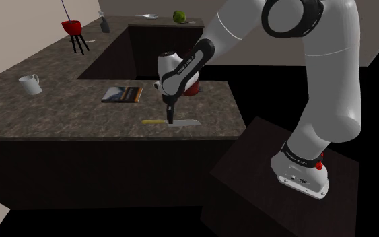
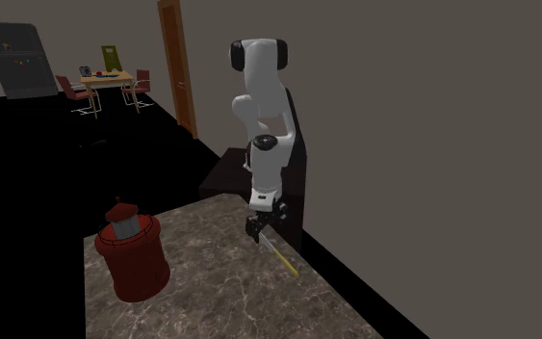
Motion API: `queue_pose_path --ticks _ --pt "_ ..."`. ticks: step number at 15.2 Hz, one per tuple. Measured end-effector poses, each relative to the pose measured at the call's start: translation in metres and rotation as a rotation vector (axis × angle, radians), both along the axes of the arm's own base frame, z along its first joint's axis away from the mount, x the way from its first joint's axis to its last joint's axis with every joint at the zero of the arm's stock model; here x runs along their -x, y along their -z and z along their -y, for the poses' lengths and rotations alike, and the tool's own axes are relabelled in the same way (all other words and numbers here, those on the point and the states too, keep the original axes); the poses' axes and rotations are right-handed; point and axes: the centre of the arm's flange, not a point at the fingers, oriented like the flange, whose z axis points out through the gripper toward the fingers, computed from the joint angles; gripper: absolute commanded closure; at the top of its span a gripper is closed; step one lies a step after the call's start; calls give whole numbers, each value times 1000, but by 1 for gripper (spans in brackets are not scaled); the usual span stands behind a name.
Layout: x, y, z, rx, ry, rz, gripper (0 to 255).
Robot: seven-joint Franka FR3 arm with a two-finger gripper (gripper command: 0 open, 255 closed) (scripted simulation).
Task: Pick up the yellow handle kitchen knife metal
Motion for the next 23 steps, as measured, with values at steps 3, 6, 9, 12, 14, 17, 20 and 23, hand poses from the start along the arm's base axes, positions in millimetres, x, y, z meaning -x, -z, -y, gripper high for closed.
queue_pose_path --ticks 3,6,9,12,14,17,20,23 --pt "-1 15 -1 0 -6 1 0" --pt "-2 32 -2 0 -7 1 0" --pt "-1 39 -2 0 -7 1 255" --pt "-1 40 -2 0 -7 1 255" --pt "-1 40 -2 0 -7 1 255" --pt "-1 40 -2 0 -7 2 255" --pt "-1 33 -2 0 -7 1 255" --pt "0 19 -2 0 -7 2 255"
